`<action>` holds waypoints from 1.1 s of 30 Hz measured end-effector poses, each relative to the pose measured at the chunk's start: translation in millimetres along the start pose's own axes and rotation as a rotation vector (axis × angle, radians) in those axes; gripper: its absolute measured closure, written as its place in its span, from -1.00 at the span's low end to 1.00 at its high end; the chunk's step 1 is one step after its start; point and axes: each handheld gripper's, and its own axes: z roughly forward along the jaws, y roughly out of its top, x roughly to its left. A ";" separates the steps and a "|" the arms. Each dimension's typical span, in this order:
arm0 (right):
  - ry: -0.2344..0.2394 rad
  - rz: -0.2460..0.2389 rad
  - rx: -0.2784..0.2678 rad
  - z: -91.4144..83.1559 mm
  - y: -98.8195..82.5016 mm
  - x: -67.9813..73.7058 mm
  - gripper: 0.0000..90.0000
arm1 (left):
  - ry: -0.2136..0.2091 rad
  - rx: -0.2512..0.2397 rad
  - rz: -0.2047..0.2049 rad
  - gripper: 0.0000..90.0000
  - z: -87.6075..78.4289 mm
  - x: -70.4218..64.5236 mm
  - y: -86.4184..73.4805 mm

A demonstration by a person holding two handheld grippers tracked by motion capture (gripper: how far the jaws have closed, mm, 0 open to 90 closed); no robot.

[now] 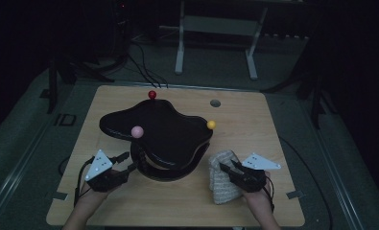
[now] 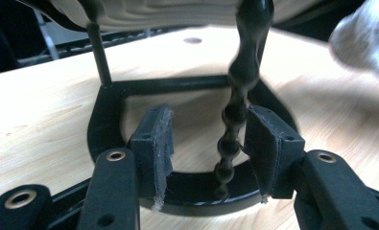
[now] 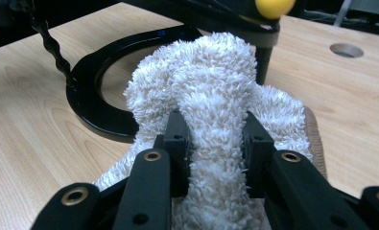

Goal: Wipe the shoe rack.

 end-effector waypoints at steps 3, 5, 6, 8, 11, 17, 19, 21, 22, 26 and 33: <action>0.003 0.012 0.005 0.0 -8.4 -2.4 0.57 | 0.029 0.025 0.023 0.25 7.5 -0.2 -3.6; 0.001 0.019 0.004 -0.1 -9.5 -3.1 0.57 | 0.039 0.037 0.011 0.35 11.1 2.2 -4.5; 0.001 0.025 0.003 0.5 -10.6 -4.5 0.57 | 0.048 0.045 0.005 0.44 13.1 3.1 -5.4; -0.004 0.030 0.002 0.5 -11.3 -5.1 0.57 | 0.055 0.055 0.003 0.63 15.8 3.9 -6.3; -0.005 0.032 -0.005 0.1 -11.8 -4.5 0.57 | 0.070 0.105 0.001 0.89 27.4 4.0 -11.8; 0.000 0.037 -0.001 1.6 -14.3 -3.6 0.57 | 0.069 0.117 0.014 0.96 39.3 -1.1 -18.9; 0.000 0.041 0.002 1.5 -15.2 -3.3 0.57 | 0.093 0.143 0.052 0.96 44.8 -5.2 -18.8; 0.003 0.049 0.003 0.8 -16.2 -3.0 0.57 | 0.086 0.142 0.040 0.96 47.7 -6.0 -18.6; 0.003 0.053 0.007 0.1 -16.4 -2.2 0.57 | 0.084 0.141 0.042 0.96 48.6 -6.9 -18.7; -0.014 0.022 0.016 -5.7 -18.1 2.1 0.57 | 0.077 0.144 0.048 0.96 52.1 -11.3 -21.7; -0.016 0.046 0.005 -6.6 -22.1 -0.6 0.57 | 0.047 0.129 0.038 0.95 52.4 -20.2 -20.2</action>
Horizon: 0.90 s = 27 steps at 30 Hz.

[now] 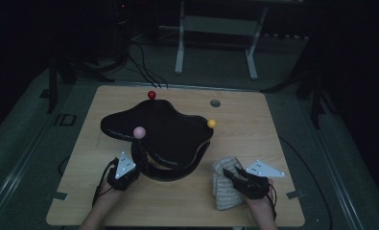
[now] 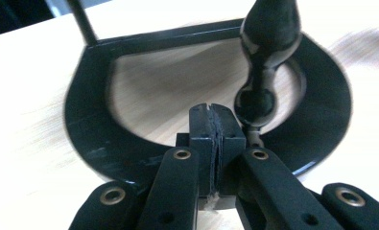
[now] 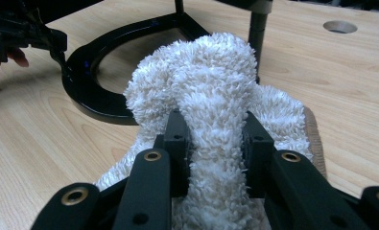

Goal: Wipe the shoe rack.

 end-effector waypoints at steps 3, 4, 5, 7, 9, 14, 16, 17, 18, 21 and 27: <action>0.005 -0.003 0.003 1.0 -1.2 1.7 0.57 | -0.017 -0.005 0.004 0.95 1.1 -6.0 0.7; 0.007 -0.001 0.004 1.1 -1.7 2.1 0.57 | -0.027 -0.006 0.007 0.95 1.2 -7.7 1.1; 0.009 0.000 0.004 1.0 -2.4 2.5 0.57 | -0.034 -0.006 0.010 0.95 1.7 -9.7 1.8; 0.012 0.008 0.005 0.7 -4.4 2.8 0.57 | -0.042 -0.009 0.019 0.95 2.4 -13.6 3.0; 0.014 0.013 0.009 1.0 -5.5 2.4 0.57 | -0.053 -0.003 0.009 0.95 3.9 -16.8 3.9; 0.017 0.012 0.015 1.7 -7.2 4.2 0.57 | -0.056 0.004 0.015 0.94 5.2 -23.8 6.9; 0.022 0.009 0.018 1.4 -7.6 5.9 0.57 | -0.064 0.002 0.029 0.94 5.6 -27.6 7.3; 0.023 0.005 0.019 1.2 -7.5 6.6 0.57 | -0.066 0.001 0.032 0.94 5.9 -29.9 7.7; 0.024 0.003 0.019 1.1 -7.3 7.2 0.57 | -0.066 -0.002 0.029 0.94 6.3 -32.5 7.8; 0.025 0.000 0.015 0.7 -5.8 8.9 0.57 | -0.068 -0.005 0.032 0.93 8.4 -40.8 9.8; 0.030 -0.003 -0.002 -3.7 -3.2 13.5 0.57 | -0.088 -0.005 0.037 0.89 12.0 -60.3 14.3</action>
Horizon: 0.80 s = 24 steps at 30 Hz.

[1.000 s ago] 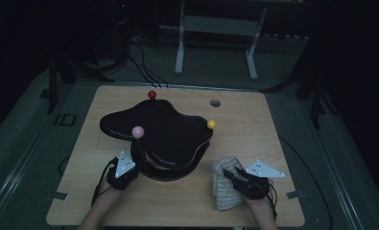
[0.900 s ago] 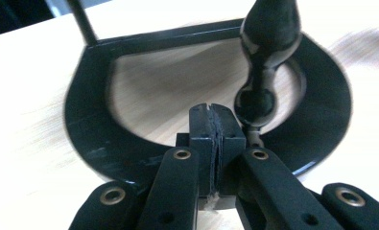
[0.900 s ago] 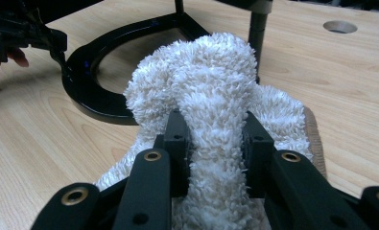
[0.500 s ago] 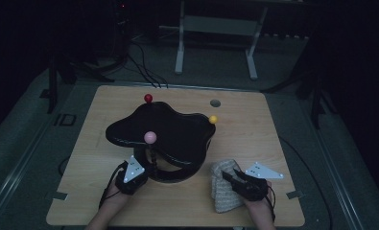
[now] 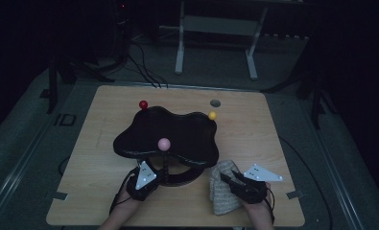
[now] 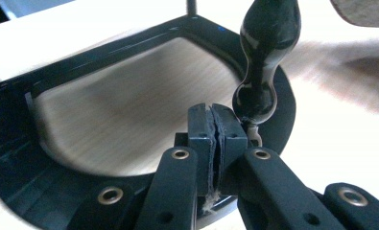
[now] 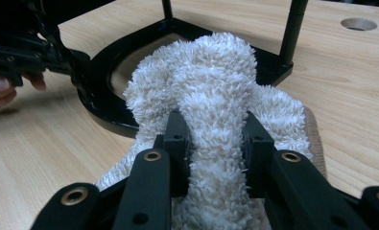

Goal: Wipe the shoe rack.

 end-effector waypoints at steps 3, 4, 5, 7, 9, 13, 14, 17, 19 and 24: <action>0.002 -0.013 0.002 -0.4 -0.4 2.7 0.57 | -0.012 0.000 0.041 0.89 2.6 -12.1 2.3; 0.003 -0.015 0.005 0.0 -0.9 3.6 0.57 | -0.012 0.000 0.041 0.90 2.6 -12.1 2.3; 0.004 -0.017 0.010 0.7 -1.7 4.5 0.57 | -0.023 -0.001 0.081 0.90 5.2 -19.9 5.0; 0.006 -0.014 0.013 2.4 -2.7 4.8 0.57 | -0.040 0.003 0.087 0.90 8.1 -25.1 8.0; 0.008 -0.013 0.016 3.6 -3.2 5.2 0.57 | -0.057 0.007 0.099 0.89 11.8 -30.4 11.0; 0.009 -0.016 0.014 2.7 -3.0 5.7 0.57 | -0.071 0.012 0.100 0.88 15.2 -37.1 14.5; 0.009 -0.015 0.014 2.4 -3.0 5.7 0.57 | -0.094 0.013 0.086 0.88 17.9 -42.4 16.1; 0.006 -0.014 0.013 2.4 -3.6 4.8 0.57 | -0.114 0.014 0.033 0.88 20.5 -54.0 17.5; 0.007 -0.011 0.012 2.4 -3.8 4.5 0.57 | -0.063 0.015 -0.043 0.88 19.9 -65.9 17.3; 0.005 -0.012 0.008 0.6 -3.0 3.7 0.57 | -0.065 -0.011 -0.034 0.77 16.0 -68.4 13.7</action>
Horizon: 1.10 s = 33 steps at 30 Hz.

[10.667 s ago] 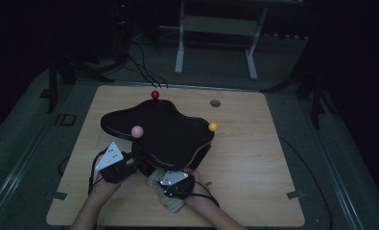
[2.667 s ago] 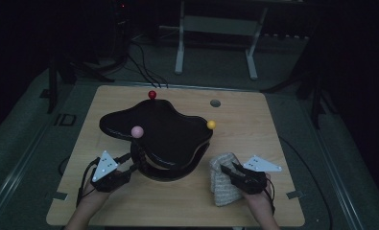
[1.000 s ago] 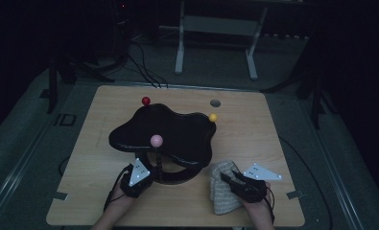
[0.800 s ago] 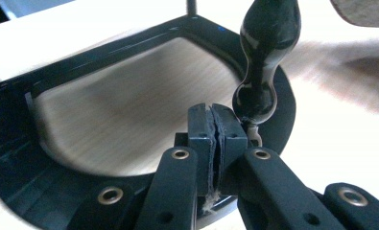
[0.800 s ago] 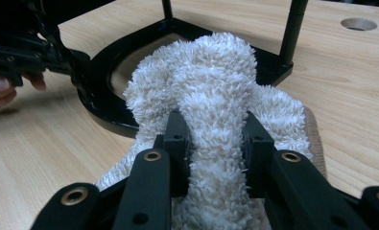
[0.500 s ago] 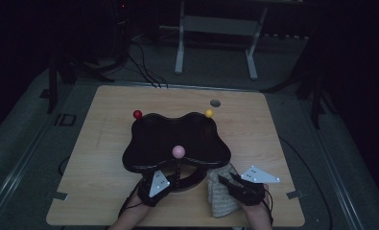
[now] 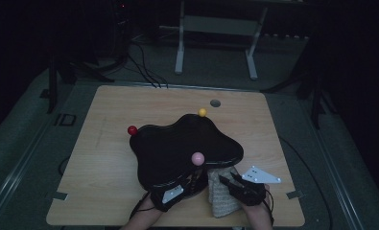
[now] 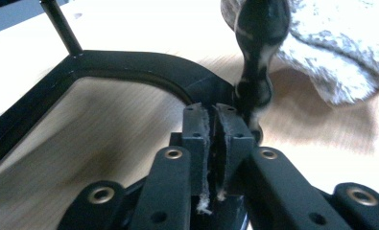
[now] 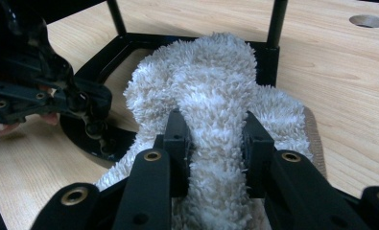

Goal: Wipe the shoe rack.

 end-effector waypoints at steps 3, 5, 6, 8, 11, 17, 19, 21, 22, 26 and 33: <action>-0.005 0.004 -0.006 -2.6 0.2 -1.3 0.57 | -0.041 -0.024 -0.018 0.68 -17.6 4.3 -10.5; -0.005 0.010 -0.009 -3.0 0.0 -2.8 0.57 | -0.040 -0.037 -0.036 0.67 -25.8 5.9 -15.3; -0.005 0.010 -0.008 -3.3 0.0 -2.8 0.57 | -0.040 -0.034 -0.048 0.62 -30.6 8.3 -18.1; -0.005 0.009 -0.010 -3.6 0.7 -1.9 0.57 | -0.025 -0.025 -0.080 0.62 -39.2 14.4 -25.2; -0.001 0.000 -0.016 -4.6 2.4 0.7 0.57 | -0.024 -0.004 -0.104 0.52 -49.4 26.6 -37.6; 0.011 -0.020 -0.010 -3.9 4.0 4.2 0.57 | 0.008 -0.034 0.056 0.14 -73.8 76.6 -44.1; 0.014 -0.019 -0.009 -3.9 4.0 4.8 0.57 | 0.025 -0.052 0.017 0.04 -79.0 92.9 -45.5; 0.019 -0.022 -0.008 -5.0 4.0 6.3 0.57 | 0.053 -0.054 -0.018 0.01 -80.8 111.8 -46.0; 0.022 -0.025 -0.009 -5.7 3.9 7.3 0.57 | 0.065 -0.061 -0.032 -0.08 -80.7 117.4 -45.9; 0.029 -0.028 -0.007 -6.4 4.4 9.4 0.57 | 0.142 -0.038 -0.058 -0.09 -71.2 144.4 -42.7; 0.051 -0.034 -0.009 -7.7 4.1 13.6 0.57 | 0.199 -0.046 -0.114 -0.09 -48.1 180.1 -34.2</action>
